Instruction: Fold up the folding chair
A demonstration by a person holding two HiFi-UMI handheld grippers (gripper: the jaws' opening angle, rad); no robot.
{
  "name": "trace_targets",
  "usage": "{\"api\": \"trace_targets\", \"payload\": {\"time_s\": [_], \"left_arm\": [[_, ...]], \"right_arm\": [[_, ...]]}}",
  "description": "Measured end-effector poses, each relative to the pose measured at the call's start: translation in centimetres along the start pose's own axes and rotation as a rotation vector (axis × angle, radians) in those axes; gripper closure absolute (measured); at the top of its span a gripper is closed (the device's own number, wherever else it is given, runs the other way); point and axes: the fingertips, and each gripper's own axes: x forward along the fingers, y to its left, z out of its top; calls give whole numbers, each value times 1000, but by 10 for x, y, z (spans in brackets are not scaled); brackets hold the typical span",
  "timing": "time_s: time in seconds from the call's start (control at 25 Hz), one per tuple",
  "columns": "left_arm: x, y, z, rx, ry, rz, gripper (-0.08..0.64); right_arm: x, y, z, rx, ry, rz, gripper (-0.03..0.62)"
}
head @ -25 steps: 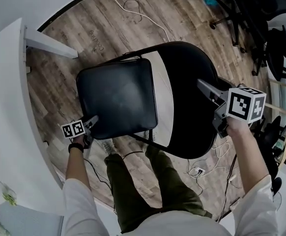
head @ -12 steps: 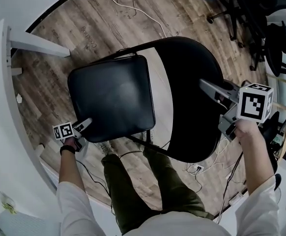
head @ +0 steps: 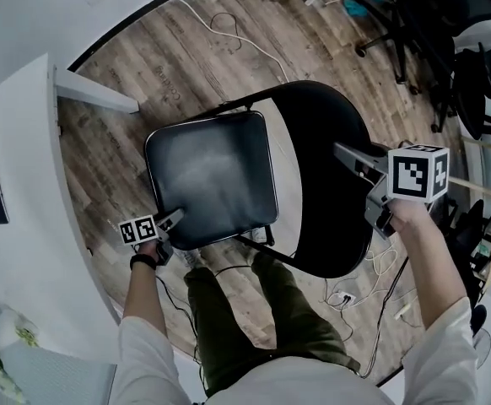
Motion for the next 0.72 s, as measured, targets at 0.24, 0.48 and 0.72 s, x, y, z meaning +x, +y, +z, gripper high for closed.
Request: {"api": "trace_targets", "payload": {"time_s": [0.24,0.48,0.72], "left_arm": [[-12,-97,-16,100,15,-9,141],[-18,-180,-26,161,11,-3,141],[-15,-264,-36,201,10,-3,141]], "right_arm": [[-36,12,11,-10,3,-34,517],[-60,26,21,-5,11,-75,511],[-83,40,33,12,21,-97,500]]}}
